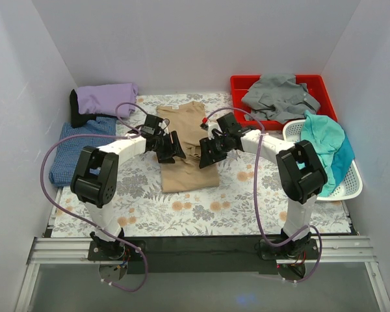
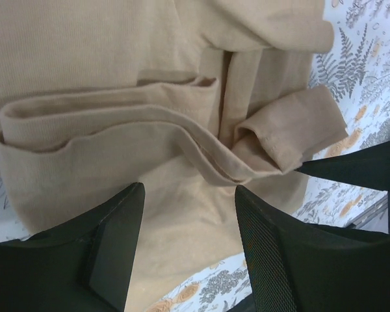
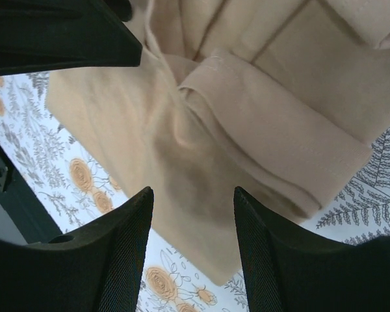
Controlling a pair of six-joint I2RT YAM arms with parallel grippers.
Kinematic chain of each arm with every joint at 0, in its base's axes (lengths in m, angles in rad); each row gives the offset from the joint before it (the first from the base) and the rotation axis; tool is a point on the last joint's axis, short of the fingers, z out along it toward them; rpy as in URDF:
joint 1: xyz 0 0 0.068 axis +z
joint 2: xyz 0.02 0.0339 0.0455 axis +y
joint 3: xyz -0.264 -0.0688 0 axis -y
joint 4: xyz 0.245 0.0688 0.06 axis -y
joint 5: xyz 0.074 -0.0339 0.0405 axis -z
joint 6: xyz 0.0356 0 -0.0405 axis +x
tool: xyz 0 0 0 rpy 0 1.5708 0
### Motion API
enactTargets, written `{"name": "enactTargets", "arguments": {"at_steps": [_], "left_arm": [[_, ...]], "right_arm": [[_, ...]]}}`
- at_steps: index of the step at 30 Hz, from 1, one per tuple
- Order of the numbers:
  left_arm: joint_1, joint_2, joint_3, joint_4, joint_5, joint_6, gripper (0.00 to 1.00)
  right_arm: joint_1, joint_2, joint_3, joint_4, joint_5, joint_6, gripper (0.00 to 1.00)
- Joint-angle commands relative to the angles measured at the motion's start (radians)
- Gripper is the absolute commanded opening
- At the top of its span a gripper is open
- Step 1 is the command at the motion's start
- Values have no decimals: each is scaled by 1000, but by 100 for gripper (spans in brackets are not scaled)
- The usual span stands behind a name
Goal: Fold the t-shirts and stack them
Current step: Fold the tshirt
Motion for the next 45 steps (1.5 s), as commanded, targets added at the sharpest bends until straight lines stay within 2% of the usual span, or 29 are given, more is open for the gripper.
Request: {"name": "enactTargets", "arguments": {"at_steps": [1,10,18,23,28,33,38,42,43,44,45], "left_arm": [[2,20,62,27,-13,9,56],[16,71,98,24,-91,34,56],[32,59,53,13,-177,77,56],[34,54,32,61,-252,144,57],[34,79,42,55,-320,187,58],[34,27,21,73,-364,198,59],[34,-76,58,69,-286,218,60],[39,-202,64,15,-297,198,65],[40,-202,61,-9,-321,180,70],[42,-226,49,-31,-350,155,83],[49,-236,6,-55,-351,122,83]], "right_arm": [[-4,40,59,-18,4,2,58],[-10,101,148,-31,131,-54,59],[-47,210,241,-45,176,-63,59],[-67,245,269,-48,254,-64,59],[-79,241,260,-49,340,-66,59],[-85,227,231,-57,393,-84,58],[-84,85,134,9,356,-86,60],[-84,0,48,-3,230,-51,60],[-85,-17,30,-3,201,-51,61],[-84,-44,5,-2,184,-29,61],[-84,-57,-36,1,152,-12,61]]}}
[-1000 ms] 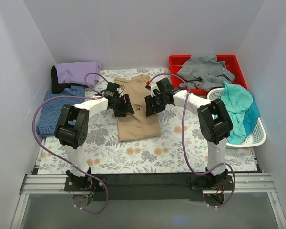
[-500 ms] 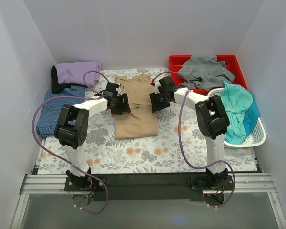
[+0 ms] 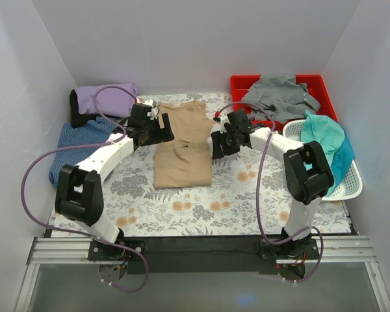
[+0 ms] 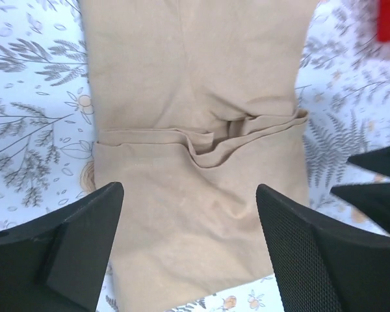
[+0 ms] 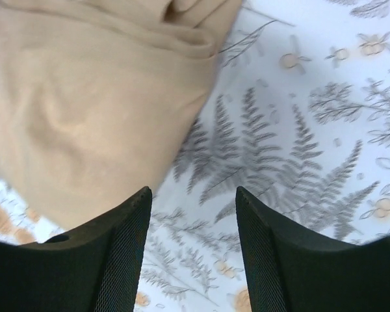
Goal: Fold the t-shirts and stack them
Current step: Fold the tshirt
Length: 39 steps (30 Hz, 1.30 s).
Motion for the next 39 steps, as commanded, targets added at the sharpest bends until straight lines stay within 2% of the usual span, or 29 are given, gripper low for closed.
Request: {"name": "enactTargets", "arguments": {"at_steps": [1,7,17,21,26,39], "left_arm": [[21,-94,-48,-99,-64,-80,83],[65,-226,-327,-51,57,-219,83],[81,-307,-511,33,162,-267,84],[90,-349,-612,138,243,-290,85],[104,-338,-717,280,329,-314,87],[125,-251,-829,576,386,-353,86]], "right_arm": [[-5,-91,-94,20,-135,48,61],[-3,-174,-263,149,-231,152,62],[0,-200,-401,282,-311,258,62],[5,-185,-427,333,-308,304,62],[9,-127,-436,399,-289,370,62],[77,-7,-458,528,-294,494,62]]}}
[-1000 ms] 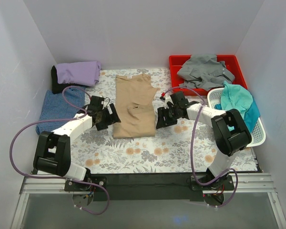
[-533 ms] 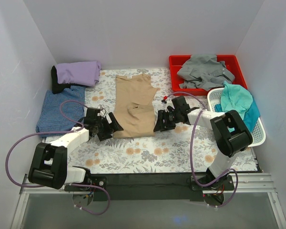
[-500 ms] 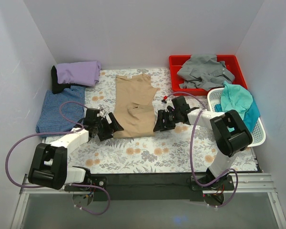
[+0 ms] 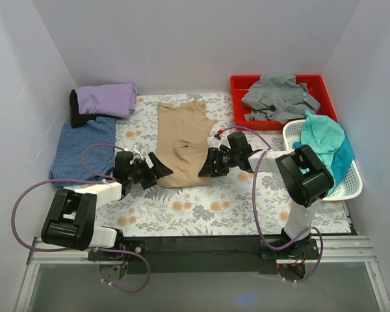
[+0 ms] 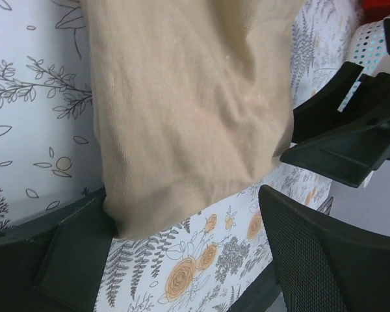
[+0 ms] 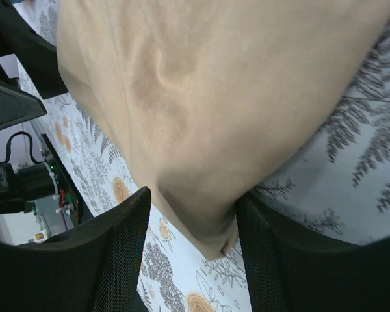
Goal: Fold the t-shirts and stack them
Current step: Fold the tshirt
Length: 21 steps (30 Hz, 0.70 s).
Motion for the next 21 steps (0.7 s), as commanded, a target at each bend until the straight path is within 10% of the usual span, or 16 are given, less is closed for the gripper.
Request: {"name": "enactTargets", "arguments": {"at_steps": [1,7,14,21], "left_arm": [[2,51,-72,34,-9,-8,85],[3,85,-81,53,8,-13,67],[3,113,-66,5,-3,-10,0],[2,56,-47,-82,40,0,0]], "right_arm": [[43,79,-32,6,51,32,62],[54,100,-61,64,77,80,54],[54,90,-86,64,95,71,8],[54,-12,-150,64,60,39,1]]}}
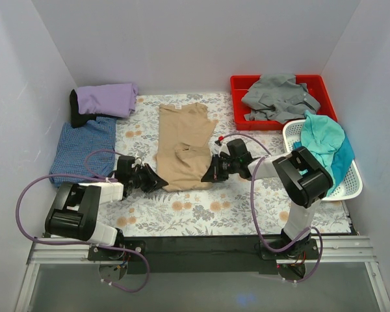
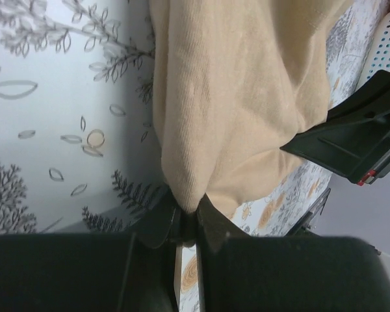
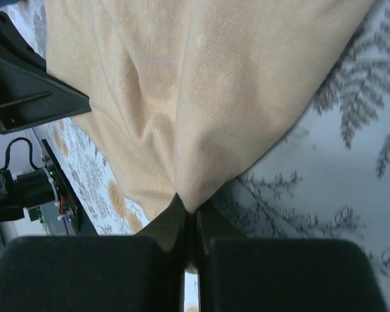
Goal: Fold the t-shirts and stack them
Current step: Fold the tshirt
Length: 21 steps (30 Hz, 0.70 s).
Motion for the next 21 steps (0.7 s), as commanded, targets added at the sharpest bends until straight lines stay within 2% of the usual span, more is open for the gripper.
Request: {"name": "enactTargets", "arguments": {"at_steps": [1,4,8,11,16,21], "left_arm": [[-7,-53,-9,-159,21,21,0],[-14,-106,3,-231,49,-21,0],[-26,-209,61,-481,64,14,0],[-40,-300,73,-552,67,10,0],[-77,-376,78,-624,75,-39,0],[-174,-500,101,-761,47,-78,0]], "right_arm": [[11,-59,-83,-112,18,-65,1],[14,-118,-120,-156,-21,-87,1],[29,-197,-149,-270,-3,-139,1],[49,-277,-180,-340,16,-150,1],[115,-470,-265,-391,57,-93,1],[198,-636,-313,-422,91,8,1]]}}
